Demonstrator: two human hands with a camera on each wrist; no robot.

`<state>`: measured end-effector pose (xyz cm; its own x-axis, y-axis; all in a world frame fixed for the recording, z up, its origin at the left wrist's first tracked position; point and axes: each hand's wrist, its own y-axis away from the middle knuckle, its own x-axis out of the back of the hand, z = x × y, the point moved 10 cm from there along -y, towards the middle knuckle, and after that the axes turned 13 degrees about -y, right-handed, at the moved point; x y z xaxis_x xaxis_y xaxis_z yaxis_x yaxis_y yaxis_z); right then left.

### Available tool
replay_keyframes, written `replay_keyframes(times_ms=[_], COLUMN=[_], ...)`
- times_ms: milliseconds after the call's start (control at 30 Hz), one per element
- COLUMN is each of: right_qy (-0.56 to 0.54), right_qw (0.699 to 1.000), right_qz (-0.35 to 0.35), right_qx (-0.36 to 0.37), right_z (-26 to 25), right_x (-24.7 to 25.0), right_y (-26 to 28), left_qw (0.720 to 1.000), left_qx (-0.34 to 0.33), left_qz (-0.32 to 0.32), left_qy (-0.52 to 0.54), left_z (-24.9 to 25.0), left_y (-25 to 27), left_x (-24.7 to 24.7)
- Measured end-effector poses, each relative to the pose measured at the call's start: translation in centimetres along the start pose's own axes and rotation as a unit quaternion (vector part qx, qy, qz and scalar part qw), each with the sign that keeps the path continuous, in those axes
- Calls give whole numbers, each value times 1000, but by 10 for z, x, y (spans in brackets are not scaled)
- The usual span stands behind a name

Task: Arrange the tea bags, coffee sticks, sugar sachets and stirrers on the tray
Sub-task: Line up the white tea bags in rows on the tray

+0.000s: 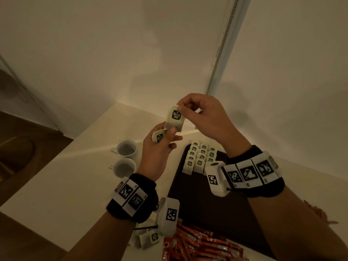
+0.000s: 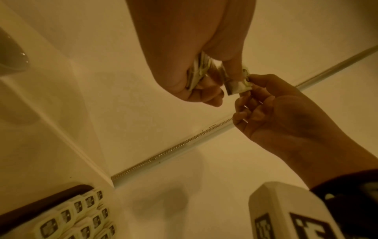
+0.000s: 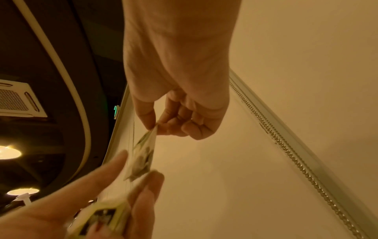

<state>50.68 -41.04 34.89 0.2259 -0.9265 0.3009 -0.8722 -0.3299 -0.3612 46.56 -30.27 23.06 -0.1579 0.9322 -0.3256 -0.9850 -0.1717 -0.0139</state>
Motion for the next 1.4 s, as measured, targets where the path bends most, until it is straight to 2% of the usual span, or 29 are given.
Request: replay_keyframes(times_ms=[100, 200, 333, 433, 533, 633, 867, 1133, 1233, 1300, 1400], right_qy=[12, 47, 127, 158, 164, 131, 169, 163, 114, 58, -3], right_qw=[1000, 999, 978, 946, 910, 898, 917, 915, 942, 972, 995], right_qz=[9, -1, -59, -100, -151, -137, -26, 9, 53, 57, -35], right_qx=[6, -26, -152, -266, -348, -396, -360, -368, -311, -219, -90], right_z=[7, 39, 122, 189, 241, 272, 294, 309, 276, 225, 138], right_x=[9, 18, 17, 16, 8, 6, 21, 24, 22, 9, -25], right_y=[2, 10, 36, 68, 100, 120, 116, 110, 89, 63, 34], left_qw=[996, 992, 990, 985, 982, 981, 983, 977, 967, 961, 962], left_qx=[77, 118, 133, 153, 161, 165, 165, 195, 234, 253, 250], left_qz=[28, 43, 36, 18, 9, 7, 10, -10, -40, -63, -102], left_qy=[46, 31, 41, 79, 98, 99, 85, 89, 93, 90, 51], left_z=[-20, -34, -38, -41, -43, -48, -54, -62, -69, -71, -69], left_y=[2, 2, 1, 0, -1, -1, -5, -4, -1, 0, 0], left_x=[11, 29, 40, 39, 39, 39, 46, 47, 40, 32, 17])
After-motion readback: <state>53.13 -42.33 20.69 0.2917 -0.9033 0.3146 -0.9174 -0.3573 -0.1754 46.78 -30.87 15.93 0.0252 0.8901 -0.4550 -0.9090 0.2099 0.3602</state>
